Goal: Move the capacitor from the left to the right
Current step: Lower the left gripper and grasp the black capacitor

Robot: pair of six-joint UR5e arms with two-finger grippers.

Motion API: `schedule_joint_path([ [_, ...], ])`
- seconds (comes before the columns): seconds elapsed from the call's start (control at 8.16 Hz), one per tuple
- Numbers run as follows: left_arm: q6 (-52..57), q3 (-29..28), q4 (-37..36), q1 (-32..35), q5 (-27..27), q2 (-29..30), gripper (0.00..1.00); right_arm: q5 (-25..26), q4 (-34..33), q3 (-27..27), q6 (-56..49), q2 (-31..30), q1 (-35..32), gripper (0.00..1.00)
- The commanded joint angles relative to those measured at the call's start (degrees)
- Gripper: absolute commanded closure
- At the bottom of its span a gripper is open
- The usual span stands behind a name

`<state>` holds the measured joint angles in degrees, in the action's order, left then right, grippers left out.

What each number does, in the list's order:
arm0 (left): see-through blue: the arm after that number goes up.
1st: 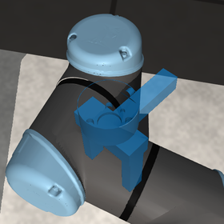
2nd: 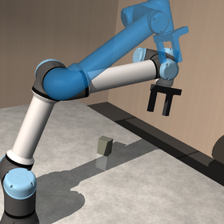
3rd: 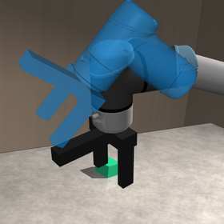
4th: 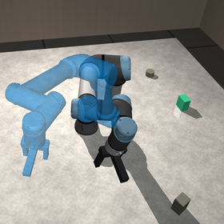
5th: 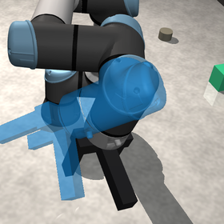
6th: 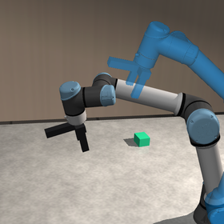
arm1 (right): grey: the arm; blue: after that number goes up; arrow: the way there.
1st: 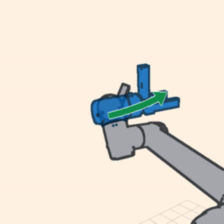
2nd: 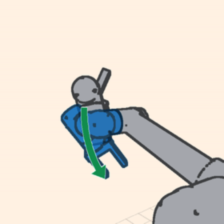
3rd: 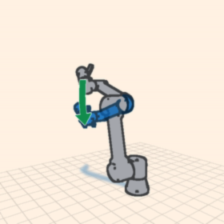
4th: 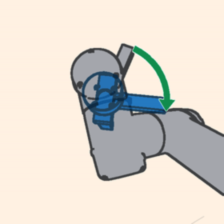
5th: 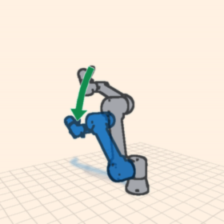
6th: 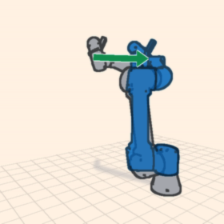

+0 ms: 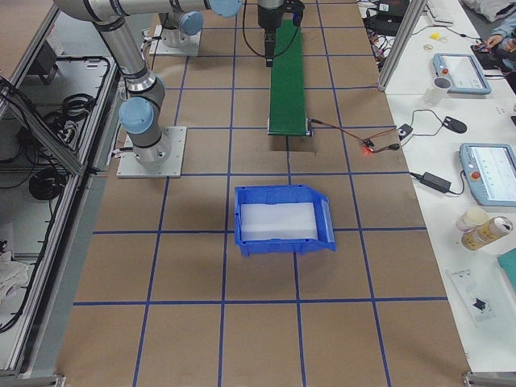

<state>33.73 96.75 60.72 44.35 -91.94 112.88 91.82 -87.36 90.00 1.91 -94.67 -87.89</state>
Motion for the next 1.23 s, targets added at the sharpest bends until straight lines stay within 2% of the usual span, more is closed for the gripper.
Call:
schedule_joint_path([
  [0.0,0.82,0.01,-1.92,-2.60,-1.38,4.45,0.00,0.20,0.00,0.00,-0.15,-0.17,0.00,0.00],
  [0.37,-0.07,2.99,-1.83,-2.86,-4.55,5.07,0.02,-0.06,0.00,0.00,-0.15,-0.34,0.09,0.00],
  [0.49,-0.24,3.52,-1.83,-2.77,-7.34,5.51,0.04,0.03,-0.09,0.00,-0.15,-0.43,0.09,0.00],
  [0.74,-0.07,3.01,-1.92,-2.86,-10.52,6.04,0.07,0.03,-0.53,0.00,-0.24,-0.52,0.09,0.00],
  [1.1,-0.33,3.35,-4.19,-2.86,-10.19,7.09,0.06,-0.06,-0.53,0.00,-0.15,-1.05,0.09,0.00],
])
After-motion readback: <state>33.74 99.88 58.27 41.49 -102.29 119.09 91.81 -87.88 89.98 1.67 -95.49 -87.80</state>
